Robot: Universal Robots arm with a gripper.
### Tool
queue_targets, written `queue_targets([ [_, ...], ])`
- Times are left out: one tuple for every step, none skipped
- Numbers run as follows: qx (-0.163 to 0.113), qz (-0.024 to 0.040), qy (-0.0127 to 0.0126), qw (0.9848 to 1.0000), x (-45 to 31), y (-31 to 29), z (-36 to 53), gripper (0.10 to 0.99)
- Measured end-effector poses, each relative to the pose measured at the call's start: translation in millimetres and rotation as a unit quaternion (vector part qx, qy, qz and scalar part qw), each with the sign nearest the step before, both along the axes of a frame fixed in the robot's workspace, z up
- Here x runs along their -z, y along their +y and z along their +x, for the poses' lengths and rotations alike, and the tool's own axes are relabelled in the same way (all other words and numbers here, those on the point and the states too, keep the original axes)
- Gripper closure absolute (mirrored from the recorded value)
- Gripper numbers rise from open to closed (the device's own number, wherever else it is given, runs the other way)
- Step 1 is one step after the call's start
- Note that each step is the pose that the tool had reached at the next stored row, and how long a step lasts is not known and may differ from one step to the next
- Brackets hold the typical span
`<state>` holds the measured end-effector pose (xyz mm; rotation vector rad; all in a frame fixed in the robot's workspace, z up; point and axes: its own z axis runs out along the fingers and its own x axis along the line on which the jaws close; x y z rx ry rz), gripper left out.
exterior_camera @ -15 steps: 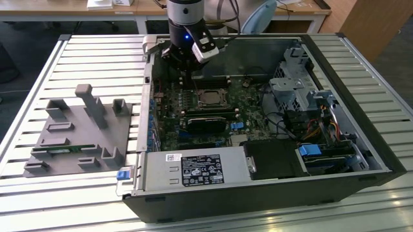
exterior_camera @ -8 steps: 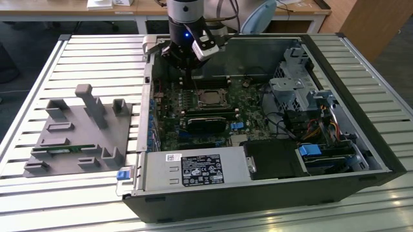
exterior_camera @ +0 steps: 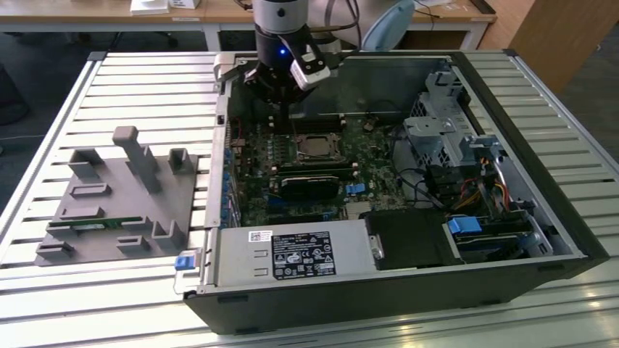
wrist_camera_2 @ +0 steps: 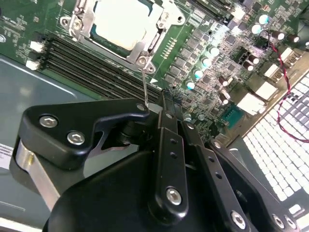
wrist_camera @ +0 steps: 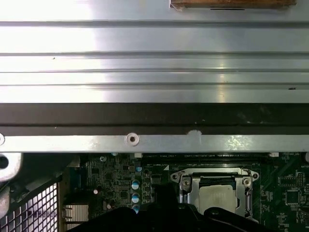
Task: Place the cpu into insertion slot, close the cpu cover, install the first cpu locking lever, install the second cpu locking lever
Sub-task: 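Install the first cpu locking lever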
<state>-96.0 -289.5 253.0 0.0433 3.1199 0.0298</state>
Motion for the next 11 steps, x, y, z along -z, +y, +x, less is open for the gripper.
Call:
queue_targets([
  [0.000,0.0000,0.0000,1.0000,0.0,0.1,1.6,0.980],
  [0.000,0.0000,0.0000,1.0000,0.0,0.3,3.1,0.980],
  [0.000,0.0000,0.0000,1.0000,0.0,0.4,4.5,0.980],
  [0.000,0.0001,0.0000,1.0000,0.0,0.6,5.9,0.980],
  [0.000,0.0000,0.0000,1.0000,0.0,0.7,7.2,0.980],
  [0.000,0.0000,0.0000,1.0000,0.0,0.9,8.7,0.980],
  [0.000,0.0000,0.0000,1.0000,0.0,1.2,10.2,0.980],
  [0.000,0.0000,0.0000,1.0000,0.0,1.4,11.8,0.980],
  [0.000,0.0000,0.0000,1.0000,0.0,1.6,13.4,0.980],
  [0.000,0.0000,0.0000,1.0000,0.0,1.8,15.2,0.980],
  [0.000,0.0000,0.0000,1.0000,0.1,2.0,16.9,0.980],
])
